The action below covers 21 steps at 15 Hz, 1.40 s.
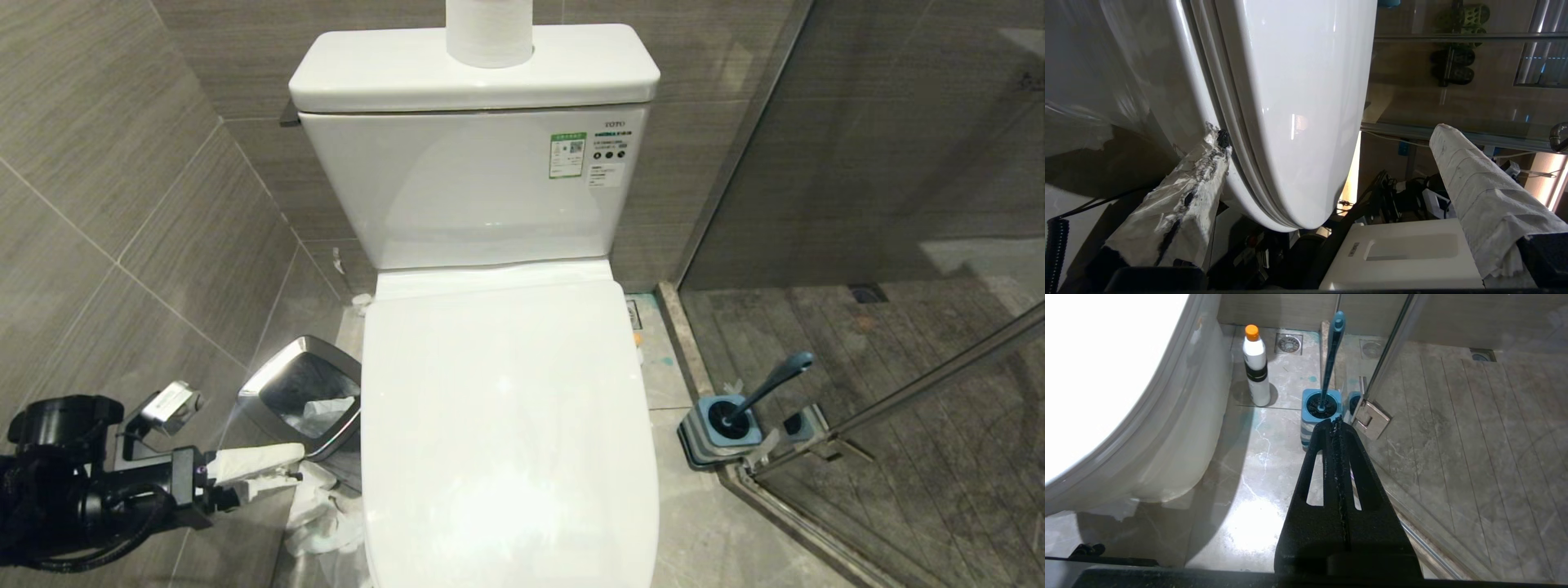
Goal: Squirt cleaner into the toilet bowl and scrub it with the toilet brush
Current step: Use the left hand to lift the toilet lid slightly
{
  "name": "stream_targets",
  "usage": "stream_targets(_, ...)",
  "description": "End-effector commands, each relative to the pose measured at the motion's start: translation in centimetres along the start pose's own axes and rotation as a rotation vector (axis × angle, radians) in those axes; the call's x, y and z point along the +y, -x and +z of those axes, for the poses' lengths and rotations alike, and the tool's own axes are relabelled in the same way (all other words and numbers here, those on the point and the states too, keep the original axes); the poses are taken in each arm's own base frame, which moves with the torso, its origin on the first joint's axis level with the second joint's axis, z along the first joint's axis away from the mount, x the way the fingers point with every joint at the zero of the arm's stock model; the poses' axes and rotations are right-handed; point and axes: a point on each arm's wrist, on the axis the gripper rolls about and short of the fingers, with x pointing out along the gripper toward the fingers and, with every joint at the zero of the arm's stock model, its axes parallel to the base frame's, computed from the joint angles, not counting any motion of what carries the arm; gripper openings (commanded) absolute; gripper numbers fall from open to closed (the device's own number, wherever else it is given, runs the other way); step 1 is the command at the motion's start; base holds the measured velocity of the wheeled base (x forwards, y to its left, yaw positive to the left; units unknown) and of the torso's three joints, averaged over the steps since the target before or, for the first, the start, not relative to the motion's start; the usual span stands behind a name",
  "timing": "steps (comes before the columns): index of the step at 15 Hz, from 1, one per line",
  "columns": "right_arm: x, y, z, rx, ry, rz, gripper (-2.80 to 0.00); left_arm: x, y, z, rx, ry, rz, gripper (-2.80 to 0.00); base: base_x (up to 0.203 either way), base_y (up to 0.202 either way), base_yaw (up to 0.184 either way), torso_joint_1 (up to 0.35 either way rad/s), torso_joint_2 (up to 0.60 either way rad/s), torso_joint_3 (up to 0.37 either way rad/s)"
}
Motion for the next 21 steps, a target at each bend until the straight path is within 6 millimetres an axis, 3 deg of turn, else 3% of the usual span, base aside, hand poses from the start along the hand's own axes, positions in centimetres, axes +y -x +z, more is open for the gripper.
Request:
stream_targets(1,0.0,0.0,0.04,0.0,0.001,0.001,-2.8,0.4,-0.08,0.13,-0.001,0.002,0.002,0.0,0.0,0.0,0.0,0.0,0.0,0.0)
stream_targets(21,0.0,-0.01,0.0,0.001,0.001,0.002,-2.8,0.76,-0.06,0.58,-0.014,-0.014,0.012,0.0,-0.019,0.0,0.001,-0.001,0.0,0.0)
